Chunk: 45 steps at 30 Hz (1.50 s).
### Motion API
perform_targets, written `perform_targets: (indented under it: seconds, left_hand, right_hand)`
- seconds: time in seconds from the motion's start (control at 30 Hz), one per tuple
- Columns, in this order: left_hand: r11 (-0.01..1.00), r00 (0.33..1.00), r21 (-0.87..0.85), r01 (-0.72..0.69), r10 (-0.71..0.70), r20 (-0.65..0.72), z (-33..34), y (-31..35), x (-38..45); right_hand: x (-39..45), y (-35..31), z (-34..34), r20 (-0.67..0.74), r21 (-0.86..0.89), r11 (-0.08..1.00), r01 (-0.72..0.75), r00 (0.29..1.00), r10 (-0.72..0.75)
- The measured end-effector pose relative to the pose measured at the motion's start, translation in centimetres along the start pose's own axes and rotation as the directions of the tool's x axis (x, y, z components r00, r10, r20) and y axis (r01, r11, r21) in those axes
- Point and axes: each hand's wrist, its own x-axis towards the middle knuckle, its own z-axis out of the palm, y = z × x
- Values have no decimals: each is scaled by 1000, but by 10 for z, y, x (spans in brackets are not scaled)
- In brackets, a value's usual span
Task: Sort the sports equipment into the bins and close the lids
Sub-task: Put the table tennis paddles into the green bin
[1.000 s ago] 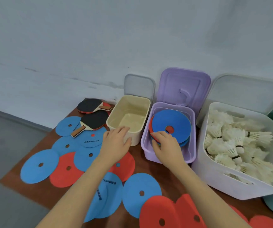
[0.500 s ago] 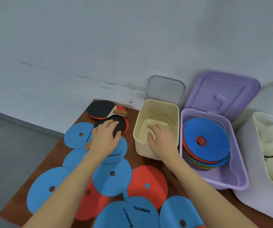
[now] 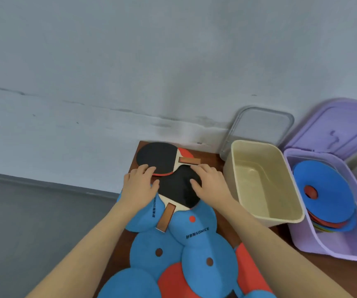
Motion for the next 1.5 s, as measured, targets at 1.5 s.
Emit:
perform_targets:
  seconds: [1.5]
  left_hand:
    - [915,885,21,403,-395,248,80,9,66]
  right_hand:
    - [83,9,76,286,357,881,-312,934,215]
